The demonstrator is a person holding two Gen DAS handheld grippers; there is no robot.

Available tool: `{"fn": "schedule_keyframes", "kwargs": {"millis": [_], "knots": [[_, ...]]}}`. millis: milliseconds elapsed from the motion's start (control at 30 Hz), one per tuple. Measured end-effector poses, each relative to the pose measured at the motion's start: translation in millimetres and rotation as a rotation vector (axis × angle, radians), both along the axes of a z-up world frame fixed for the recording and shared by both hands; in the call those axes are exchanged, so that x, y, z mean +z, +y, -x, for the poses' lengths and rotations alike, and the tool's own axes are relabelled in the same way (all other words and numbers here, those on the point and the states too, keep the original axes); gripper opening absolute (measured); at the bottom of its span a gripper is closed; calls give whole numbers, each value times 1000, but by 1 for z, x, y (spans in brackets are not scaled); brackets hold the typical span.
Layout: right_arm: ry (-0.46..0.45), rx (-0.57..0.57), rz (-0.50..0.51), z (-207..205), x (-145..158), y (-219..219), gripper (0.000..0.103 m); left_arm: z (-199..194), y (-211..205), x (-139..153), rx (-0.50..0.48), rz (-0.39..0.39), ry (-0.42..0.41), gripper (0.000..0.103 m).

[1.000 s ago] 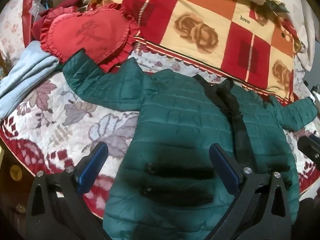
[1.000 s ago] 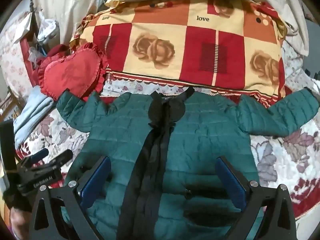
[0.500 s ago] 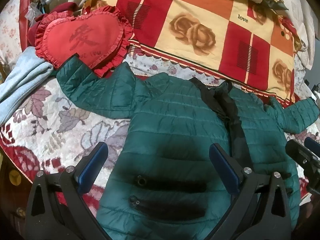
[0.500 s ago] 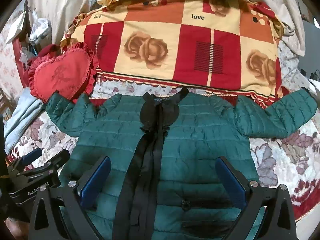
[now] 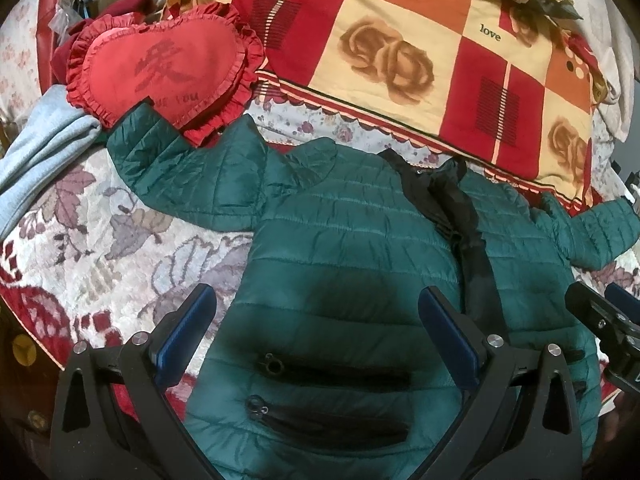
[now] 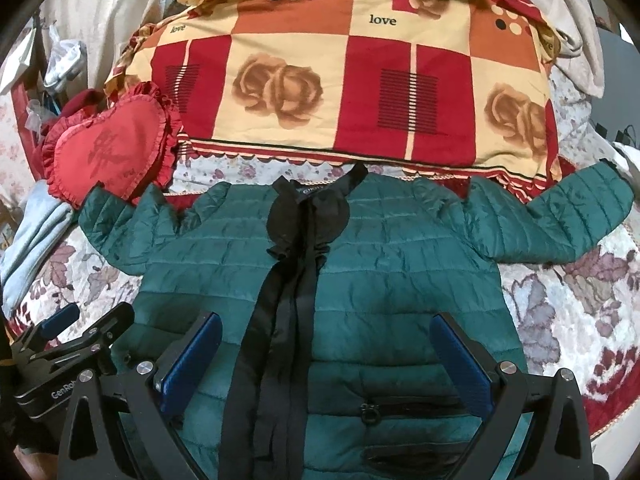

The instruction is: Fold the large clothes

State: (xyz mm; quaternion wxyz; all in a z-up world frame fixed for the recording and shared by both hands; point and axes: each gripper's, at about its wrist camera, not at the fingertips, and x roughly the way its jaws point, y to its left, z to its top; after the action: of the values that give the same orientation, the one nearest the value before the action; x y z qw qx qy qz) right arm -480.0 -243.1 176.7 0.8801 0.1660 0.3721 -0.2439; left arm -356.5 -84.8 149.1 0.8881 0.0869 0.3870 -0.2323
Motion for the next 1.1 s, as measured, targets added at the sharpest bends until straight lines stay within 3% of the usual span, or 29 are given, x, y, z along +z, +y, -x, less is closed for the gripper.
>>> {"fn": "schedule_keyframes", "kwargs": {"millis": [1100], "knots": [[15,4,-5,-28,-10,-13,103,-17,-17,-16,-8,-26,-15,102]]}}
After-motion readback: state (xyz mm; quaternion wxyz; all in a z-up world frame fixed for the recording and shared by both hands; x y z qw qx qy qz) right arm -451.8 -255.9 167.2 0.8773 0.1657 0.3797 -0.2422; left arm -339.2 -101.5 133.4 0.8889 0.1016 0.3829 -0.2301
